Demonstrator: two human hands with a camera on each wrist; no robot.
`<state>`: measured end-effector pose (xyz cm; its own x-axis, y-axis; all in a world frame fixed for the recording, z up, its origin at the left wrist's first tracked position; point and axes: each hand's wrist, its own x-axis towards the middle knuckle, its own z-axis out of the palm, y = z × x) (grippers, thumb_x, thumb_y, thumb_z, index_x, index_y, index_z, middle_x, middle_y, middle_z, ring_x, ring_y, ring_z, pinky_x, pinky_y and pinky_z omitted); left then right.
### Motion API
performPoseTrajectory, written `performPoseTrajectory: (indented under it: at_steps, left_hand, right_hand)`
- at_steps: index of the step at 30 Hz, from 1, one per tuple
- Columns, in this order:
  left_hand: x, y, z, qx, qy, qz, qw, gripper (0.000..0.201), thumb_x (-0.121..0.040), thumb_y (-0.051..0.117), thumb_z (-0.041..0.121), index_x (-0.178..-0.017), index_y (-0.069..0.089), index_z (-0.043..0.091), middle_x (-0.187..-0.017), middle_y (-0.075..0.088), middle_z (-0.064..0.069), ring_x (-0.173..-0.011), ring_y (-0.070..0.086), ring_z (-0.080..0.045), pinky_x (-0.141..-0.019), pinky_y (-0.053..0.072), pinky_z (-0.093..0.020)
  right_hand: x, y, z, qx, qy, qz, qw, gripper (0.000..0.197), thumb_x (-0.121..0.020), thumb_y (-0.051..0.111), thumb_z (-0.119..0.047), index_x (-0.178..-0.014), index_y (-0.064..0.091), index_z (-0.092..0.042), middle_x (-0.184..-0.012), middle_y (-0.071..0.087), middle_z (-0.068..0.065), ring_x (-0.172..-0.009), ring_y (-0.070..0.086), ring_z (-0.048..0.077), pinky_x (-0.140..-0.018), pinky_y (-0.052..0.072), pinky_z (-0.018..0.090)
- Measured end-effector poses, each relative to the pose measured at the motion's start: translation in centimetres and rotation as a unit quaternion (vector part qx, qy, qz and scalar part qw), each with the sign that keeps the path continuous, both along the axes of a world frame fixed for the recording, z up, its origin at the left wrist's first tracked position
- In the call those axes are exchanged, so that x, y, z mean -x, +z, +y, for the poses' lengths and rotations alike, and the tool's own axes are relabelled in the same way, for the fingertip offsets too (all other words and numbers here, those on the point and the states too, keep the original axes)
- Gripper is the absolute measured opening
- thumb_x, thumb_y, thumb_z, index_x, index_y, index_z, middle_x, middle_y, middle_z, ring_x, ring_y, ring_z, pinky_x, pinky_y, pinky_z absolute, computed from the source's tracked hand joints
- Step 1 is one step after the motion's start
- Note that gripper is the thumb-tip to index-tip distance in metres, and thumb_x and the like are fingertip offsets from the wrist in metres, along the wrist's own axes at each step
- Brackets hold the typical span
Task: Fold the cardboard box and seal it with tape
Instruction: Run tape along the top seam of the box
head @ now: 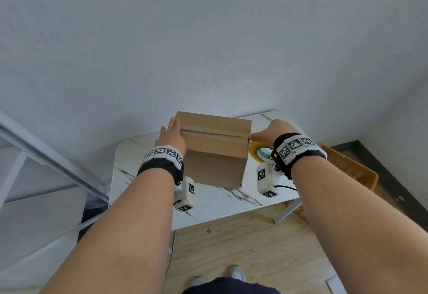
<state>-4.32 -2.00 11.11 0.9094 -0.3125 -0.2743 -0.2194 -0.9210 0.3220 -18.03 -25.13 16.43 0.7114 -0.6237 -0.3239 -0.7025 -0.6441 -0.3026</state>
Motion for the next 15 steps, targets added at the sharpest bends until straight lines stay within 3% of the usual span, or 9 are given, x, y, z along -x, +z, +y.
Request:
performPoseTrajectory:
  at_steps: [4,6,8,9,11,13,15]
  left_hand:
    - [1.2,0.6,-0.1,-0.014,-0.006,-0.079,0.997,0.080,-0.084,0.031,-0.011,-0.152,0.004,0.020,-0.161,-0.003,0.002,-0.148,0.000,-0.026,-0.118,0.017,-0.047]
    - [1.8,0.4,0.0,0.013,-0.012,-0.145,0.989,0.069,-0.086,0.034,-0.009,-0.149,0.020,0.015,-0.159,0.015,-0.004,-0.146,0.014,-0.026,-0.117,0.022,-0.041]
    - [2.3,-0.2,-0.1,0.067,-0.022,-0.194,0.978,0.050,-0.089,0.035,-0.003,-0.136,0.045,0.012,-0.145,0.041,-0.005,-0.135,0.036,-0.023,-0.106,0.036,-0.035]
    - [2.5,-0.4,-0.1,0.083,-0.036,-0.206,0.974,0.042,-0.092,0.036,0.002,-0.129,0.051,0.011,-0.139,0.046,-0.003,-0.131,0.040,-0.022,-0.100,0.039,-0.033]
    - [2.6,-0.9,-0.1,0.078,-0.062,-0.199,0.975,0.037,-0.099,0.034,0.018,-0.131,0.050,0.010,-0.143,0.042,-0.001,-0.136,0.033,-0.020,-0.105,0.034,-0.030]
    - [2.6,-1.1,0.1,0.035,-0.078,-0.161,0.983,0.049,-0.102,0.028,0.034,-0.144,0.038,0.012,-0.155,0.028,0.001,-0.146,0.014,-0.016,-0.116,0.019,-0.030]
    - [2.5,-0.7,0.2,0.002,-0.082,-0.142,0.986,0.054,-0.102,0.023,0.039,-0.148,0.030,0.013,-0.158,0.021,0.002,-0.148,0.006,-0.016,-0.119,0.012,-0.031]
  right_hand:
    - [-0.3,-0.1,-0.1,-0.003,0.001,-0.002,1.000,0.040,-0.075,0.066,-0.052,-0.072,0.050,-0.016,-0.073,0.059,0.003,-0.071,0.060,0.022,-0.065,0.049,0.030]
    - [-0.4,-0.2,-0.1,-0.007,0.000,-0.001,1.000,0.039,-0.074,0.066,-0.052,-0.073,0.051,-0.016,-0.075,0.060,0.004,-0.073,0.061,0.022,-0.066,0.050,0.031]
    - [-0.5,-0.2,-0.1,-0.011,-0.001,-0.001,1.000,0.038,-0.074,0.066,-0.051,-0.073,0.052,-0.016,-0.075,0.061,0.004,-0.074,0.062,0.023,-0.065,0.049,0.031]
    - [-0.5,-0.2,-0.1,-0.012,-0.001,-0.001,1.000,0.038,-0.074,0.067,-0.051,-0.073,0.052,-0.015,-0.075,0.061,0.004,-0.073,0.062,0.023,-0.064,0.049,0.031]
    - [-0.6,-0.3,-0.1,-0.018,-0.002,-0.001,1.000,0.038,-0.074,0.066,-0.050,-0.072,0.052,-0.015,-0.075,0.061,0.005,-0.073,0.062,0.023,-0.064,0.048,0.030]
    - [-0.6,-0.3,-0.1,-0.021,-0.002,0.000,1.000,0.038,-0.074,0.066,-0.050,-0.073,0.052,-0.015,-0.076,0.062,0.006,-0.074,0.062,0.023,-0.064,0.049,0.031]
    - [-0.7,-0.4,-0.1,-0.024,-0.003,-0.001,1.000,0.038,-0.074,0.066,-0.051,-0.074,0.053,-0.015,-0.077,0.062,0.006,-0.075,0.062,0.023,-0.065,0.049,0.031]
